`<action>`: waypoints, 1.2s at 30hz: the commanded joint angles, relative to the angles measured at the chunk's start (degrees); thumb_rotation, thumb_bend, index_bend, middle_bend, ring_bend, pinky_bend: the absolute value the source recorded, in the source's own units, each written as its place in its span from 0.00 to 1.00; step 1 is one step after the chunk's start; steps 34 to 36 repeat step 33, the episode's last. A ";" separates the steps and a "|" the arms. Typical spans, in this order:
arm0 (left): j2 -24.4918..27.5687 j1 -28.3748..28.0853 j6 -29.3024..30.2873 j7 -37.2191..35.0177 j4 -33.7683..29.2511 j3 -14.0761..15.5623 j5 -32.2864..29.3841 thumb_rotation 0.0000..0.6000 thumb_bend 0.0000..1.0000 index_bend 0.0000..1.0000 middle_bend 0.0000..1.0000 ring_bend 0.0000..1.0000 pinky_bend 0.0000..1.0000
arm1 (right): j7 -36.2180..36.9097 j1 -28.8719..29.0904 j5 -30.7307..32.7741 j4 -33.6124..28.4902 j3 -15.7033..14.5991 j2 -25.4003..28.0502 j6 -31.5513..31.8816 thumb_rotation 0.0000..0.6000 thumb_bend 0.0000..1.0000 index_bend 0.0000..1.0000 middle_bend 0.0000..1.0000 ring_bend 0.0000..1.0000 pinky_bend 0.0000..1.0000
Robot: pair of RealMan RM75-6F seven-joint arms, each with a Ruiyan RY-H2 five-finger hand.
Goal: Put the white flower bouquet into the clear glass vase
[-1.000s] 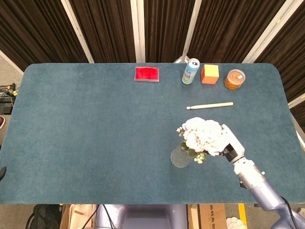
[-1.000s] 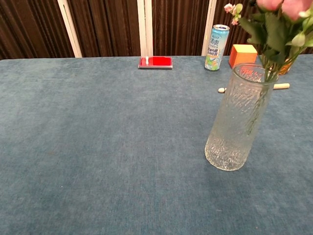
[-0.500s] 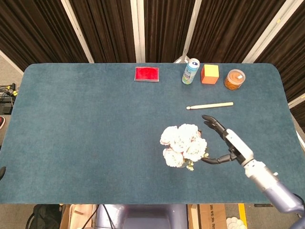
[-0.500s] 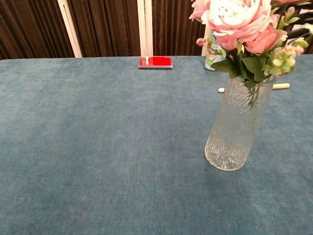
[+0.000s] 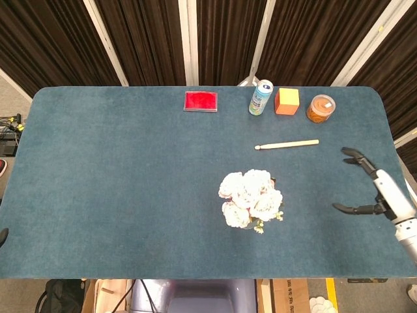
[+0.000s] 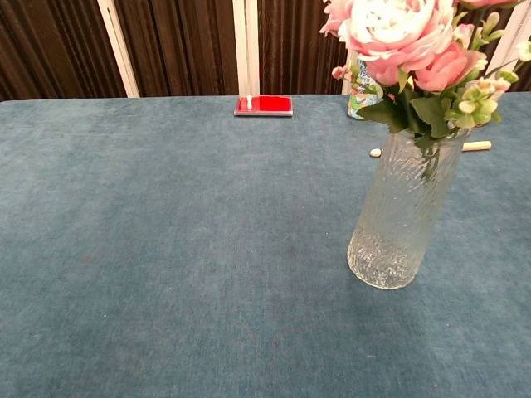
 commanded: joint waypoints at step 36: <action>0.36 -2.43 -3.99 -5.00 3.64 -1.11 -1.52 1.00 0.35 0.14 0.00 0.00 0.06 | -55.30 -11.37 -0.08 10.70 -10.41 -23.64 26.39 1.00 0.05 0.14 0.08 0.06 0.00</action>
